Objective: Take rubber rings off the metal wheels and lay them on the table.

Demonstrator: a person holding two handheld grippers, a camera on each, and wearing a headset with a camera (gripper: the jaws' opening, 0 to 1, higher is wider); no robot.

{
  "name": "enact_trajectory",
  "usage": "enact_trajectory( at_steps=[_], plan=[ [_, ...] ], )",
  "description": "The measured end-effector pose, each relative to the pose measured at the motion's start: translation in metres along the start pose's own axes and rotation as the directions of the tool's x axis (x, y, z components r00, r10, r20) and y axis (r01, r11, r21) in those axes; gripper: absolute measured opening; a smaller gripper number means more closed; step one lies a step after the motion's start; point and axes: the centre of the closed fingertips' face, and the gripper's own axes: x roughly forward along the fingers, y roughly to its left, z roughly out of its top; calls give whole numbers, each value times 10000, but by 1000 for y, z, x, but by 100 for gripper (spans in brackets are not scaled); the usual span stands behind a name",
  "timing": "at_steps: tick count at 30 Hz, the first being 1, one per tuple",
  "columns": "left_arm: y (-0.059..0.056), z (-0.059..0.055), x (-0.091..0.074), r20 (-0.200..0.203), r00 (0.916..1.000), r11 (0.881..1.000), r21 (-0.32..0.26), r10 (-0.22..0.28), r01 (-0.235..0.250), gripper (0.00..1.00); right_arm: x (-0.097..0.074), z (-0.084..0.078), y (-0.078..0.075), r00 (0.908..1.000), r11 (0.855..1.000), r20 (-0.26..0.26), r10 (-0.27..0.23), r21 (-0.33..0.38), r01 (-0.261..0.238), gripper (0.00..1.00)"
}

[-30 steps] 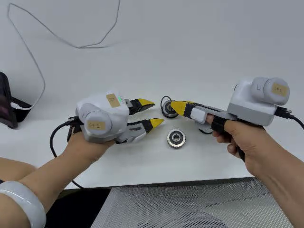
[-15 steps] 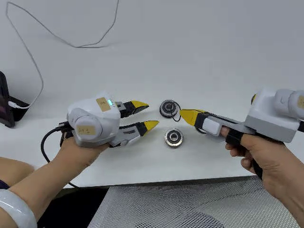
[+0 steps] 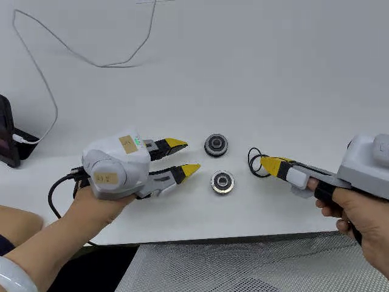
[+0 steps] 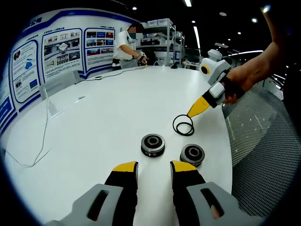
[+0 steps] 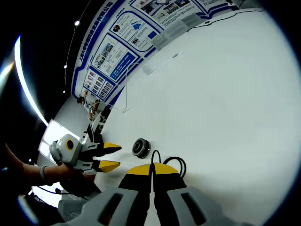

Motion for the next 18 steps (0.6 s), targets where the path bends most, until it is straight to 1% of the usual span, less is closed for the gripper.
enact_trajectory(
  at_steps=[3,5,8,10,12,13,15,16,18],
  plan=[
    [0,0,0,5,10000,10000,-32,7,-7,29,-1,-1,-3,9997,9986,-75,-225,-471,221,2],
    [0,0,0,-26,10000,10000,10,15,-15,29,-1,-2,-4,9995,9979,-131,-299,-578,291,2],
    [1,-1,0,-41,10000,10000,2,32,-32,28,0,-5,-8,9984,9951,-280,-497,-872,471,8],
    [1,-2,0,-45,10000,10000,-21,27,-28,29,0,-8,-9,9976,9921,-376,-579,-1136,533,8],
    [1,-1,0,-24,10000,10000,-38,12,-12,29,-1,-10,-12,9957,9859,-477,-799,-1512,718,9],
    [1,-1,0,-11,10000,10000,-39,11,-11,29,-2,-10,-14,9945,9791,-492,-920,-1866,814,11],
    [1,-1,-1,2,10000,10000,-38,22,-22,29,-3,-11,-16,9926,9718,-525,-1093,-2156,956,18],
    [1,-2,-1,4,10000,10000,-54,21,-21,29,-4,-11,-18,9911,9659,-590,-1192,-2378,1020,20],
    [2,-1,-1,39,10000,10000,-64,18,-18,30,-5,-10,-17,9913,9614,-519,-1206,-2549,1036,21]
  ],
)
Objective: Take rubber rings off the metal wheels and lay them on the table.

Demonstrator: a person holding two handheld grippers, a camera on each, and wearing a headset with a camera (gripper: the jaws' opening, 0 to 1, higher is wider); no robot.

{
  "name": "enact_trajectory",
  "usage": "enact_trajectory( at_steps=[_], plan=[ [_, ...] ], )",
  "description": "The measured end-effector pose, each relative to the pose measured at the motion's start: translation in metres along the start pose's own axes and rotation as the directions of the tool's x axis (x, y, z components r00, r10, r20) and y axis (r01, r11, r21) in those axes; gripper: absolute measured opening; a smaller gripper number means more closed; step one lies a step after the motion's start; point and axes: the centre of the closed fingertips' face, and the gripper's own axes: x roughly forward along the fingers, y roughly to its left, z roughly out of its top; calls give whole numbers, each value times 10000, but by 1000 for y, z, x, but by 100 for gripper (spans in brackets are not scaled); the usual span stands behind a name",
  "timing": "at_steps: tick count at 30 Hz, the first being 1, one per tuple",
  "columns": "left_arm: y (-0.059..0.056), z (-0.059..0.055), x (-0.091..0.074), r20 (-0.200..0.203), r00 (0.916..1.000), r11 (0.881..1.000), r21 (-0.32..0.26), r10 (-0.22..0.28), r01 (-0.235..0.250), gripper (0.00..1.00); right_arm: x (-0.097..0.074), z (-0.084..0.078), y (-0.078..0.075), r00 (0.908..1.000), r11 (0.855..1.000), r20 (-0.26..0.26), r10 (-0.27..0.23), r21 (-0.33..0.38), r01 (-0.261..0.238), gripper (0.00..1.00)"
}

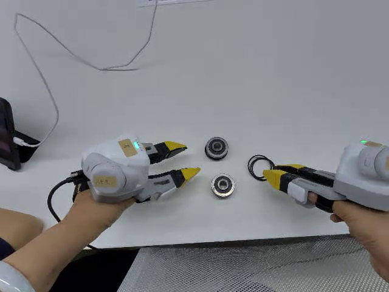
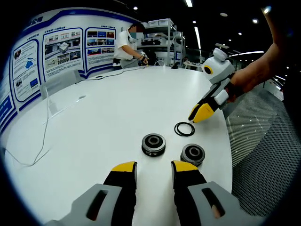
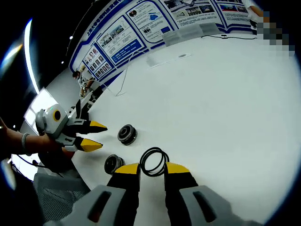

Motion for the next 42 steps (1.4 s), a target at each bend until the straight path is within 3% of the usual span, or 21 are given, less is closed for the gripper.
enact_trajectory(
  at_steps=[4,10,13,20,27,42],
  plan=[
    [0,-1,1,-20,10000,10000,11,-3,3,31,0,4,0,9999,9995,135,-91,-302,95,27],
    [-3,6,8,80,9999,9999,66,-106,106,30,10,14,15,9983,9983,394,422,-417,-406,31],
    [-5,11,13,134,9998,9998,125,-177,175,31,16,17,23,9976,9938,347,601,-962,-565,36],
    [-5,28,26,343,9991,9993,256,-262,254,29,28,17,37,9967,9686,-77,810,-2352,-806,36],
    [-4,35,38,350,9987,9984,433,-378,363,26,32,19,40,9954,9675,-29,953,-2349,-933,33],
    [-5,25,53,-366,9984,9958,781,-442,469,19,34,19,42,9953,9668,-35,969,-2371,-949,30]
  ],
)
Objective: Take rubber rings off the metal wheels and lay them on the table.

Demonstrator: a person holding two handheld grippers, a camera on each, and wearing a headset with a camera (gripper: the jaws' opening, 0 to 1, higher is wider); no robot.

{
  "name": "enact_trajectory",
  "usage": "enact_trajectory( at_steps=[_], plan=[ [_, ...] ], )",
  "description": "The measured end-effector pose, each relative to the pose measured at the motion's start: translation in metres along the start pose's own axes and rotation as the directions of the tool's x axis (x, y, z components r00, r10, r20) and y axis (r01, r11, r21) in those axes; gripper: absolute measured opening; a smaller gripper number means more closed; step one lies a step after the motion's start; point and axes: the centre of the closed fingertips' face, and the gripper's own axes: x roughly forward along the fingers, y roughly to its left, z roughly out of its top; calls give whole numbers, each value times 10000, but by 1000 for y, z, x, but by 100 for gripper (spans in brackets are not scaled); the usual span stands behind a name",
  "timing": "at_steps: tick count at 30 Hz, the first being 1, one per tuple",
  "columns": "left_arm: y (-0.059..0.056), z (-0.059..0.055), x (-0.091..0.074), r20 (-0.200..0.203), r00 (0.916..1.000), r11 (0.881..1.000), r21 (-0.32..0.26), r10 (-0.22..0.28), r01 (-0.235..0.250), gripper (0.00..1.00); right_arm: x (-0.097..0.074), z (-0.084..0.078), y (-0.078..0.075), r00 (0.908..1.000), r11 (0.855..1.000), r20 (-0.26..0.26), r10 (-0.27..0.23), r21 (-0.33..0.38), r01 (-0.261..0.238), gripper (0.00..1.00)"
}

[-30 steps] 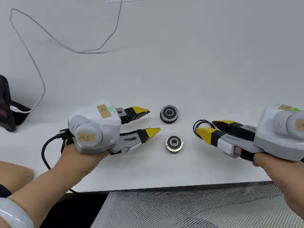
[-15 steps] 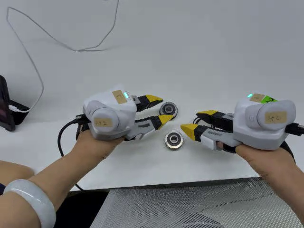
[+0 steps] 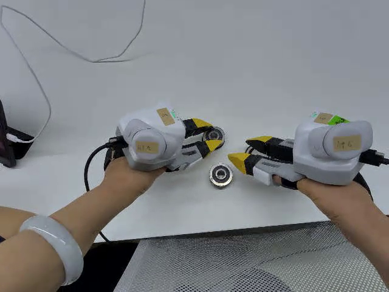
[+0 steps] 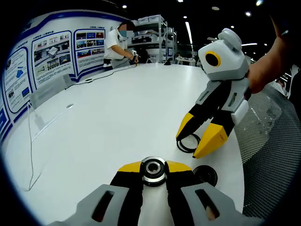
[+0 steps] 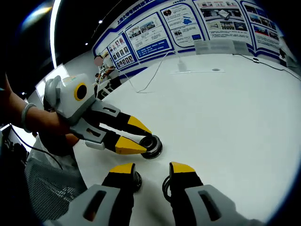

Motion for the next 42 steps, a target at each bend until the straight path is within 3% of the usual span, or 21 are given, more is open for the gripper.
enact_trajectory(
  at_steps=[11,15,18,23,33,42],
  plan=[
    [1,-2,2,-109,9999,10000,24,-58,58,15,2,2,-2,9999,9998,111,9,188,-11,27],
    [2,-2,2,-77,9999,10000,58,-76,76,14,4,8,-2,9990,9959,446,105,896,-144,25],
    [3,-2,2,-27,10000,10000,25,-83,83,14,8,12,-4,9975,9827,699,132,1832,-259,25],
    [3,-2,2,23,10000,10000,21,-87,87,14,13,20,-10,9926,9469,1206,142,3174,-521,23],
    [3,-3,2,118,9999,10000,24,-83,83,14,33,13,-9,9962,9186,786,365,3900,-644,19],
    [3,-2,1,227,9997,10000,-6,-80,80,14,38,12,-8,9940,8584,987,465,5050,-903,19]
  ],
)
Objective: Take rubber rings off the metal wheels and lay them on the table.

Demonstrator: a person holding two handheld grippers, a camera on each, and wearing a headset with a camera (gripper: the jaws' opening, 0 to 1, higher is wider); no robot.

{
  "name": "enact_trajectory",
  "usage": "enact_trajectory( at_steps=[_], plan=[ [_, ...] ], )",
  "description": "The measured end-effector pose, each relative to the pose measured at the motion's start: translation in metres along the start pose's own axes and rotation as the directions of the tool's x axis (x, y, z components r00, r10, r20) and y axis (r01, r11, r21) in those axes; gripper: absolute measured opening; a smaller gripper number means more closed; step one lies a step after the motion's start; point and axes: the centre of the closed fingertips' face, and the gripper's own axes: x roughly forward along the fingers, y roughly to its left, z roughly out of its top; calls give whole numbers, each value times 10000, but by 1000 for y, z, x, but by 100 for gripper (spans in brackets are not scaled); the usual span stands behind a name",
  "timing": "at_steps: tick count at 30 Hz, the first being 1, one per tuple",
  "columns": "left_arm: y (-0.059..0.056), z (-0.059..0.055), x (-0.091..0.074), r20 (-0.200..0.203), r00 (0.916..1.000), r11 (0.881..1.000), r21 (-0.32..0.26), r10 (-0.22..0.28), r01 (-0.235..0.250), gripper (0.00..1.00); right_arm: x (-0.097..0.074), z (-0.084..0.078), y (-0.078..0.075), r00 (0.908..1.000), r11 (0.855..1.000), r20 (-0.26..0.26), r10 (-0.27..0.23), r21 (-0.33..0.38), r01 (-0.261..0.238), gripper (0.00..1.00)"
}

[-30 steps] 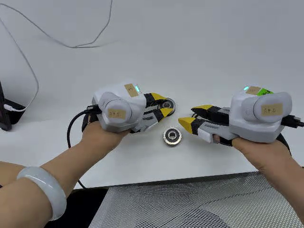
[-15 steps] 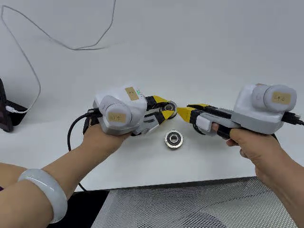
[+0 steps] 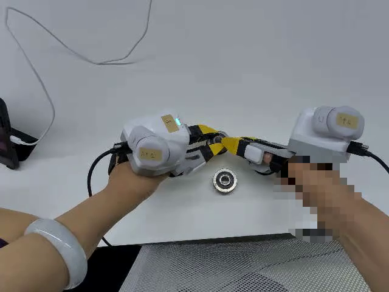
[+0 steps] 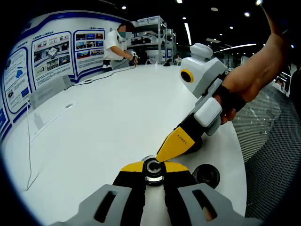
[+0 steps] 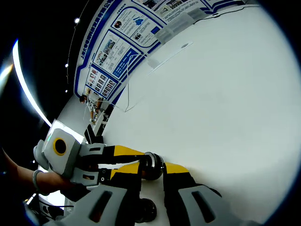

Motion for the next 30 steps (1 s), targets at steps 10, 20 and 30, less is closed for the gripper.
enact_trajectory(
  at_steps=[10,20,30],
  plan=[
    [-1,0,-1,62,10000,10000,-45,15,-15,14,2,-2,1,9998,9951,-42,174,976,-169,19],
    [0,0,-1,30,10000,10000,-47,12,-12,14,-3,-1,3,9999,9959,18,146,896,-147,12],
    [0,-1,0,31,10000,10000,-86,19,-19,14,1,-3,-2,9997,9902,60,233,1376,-239,9]
  ],
)
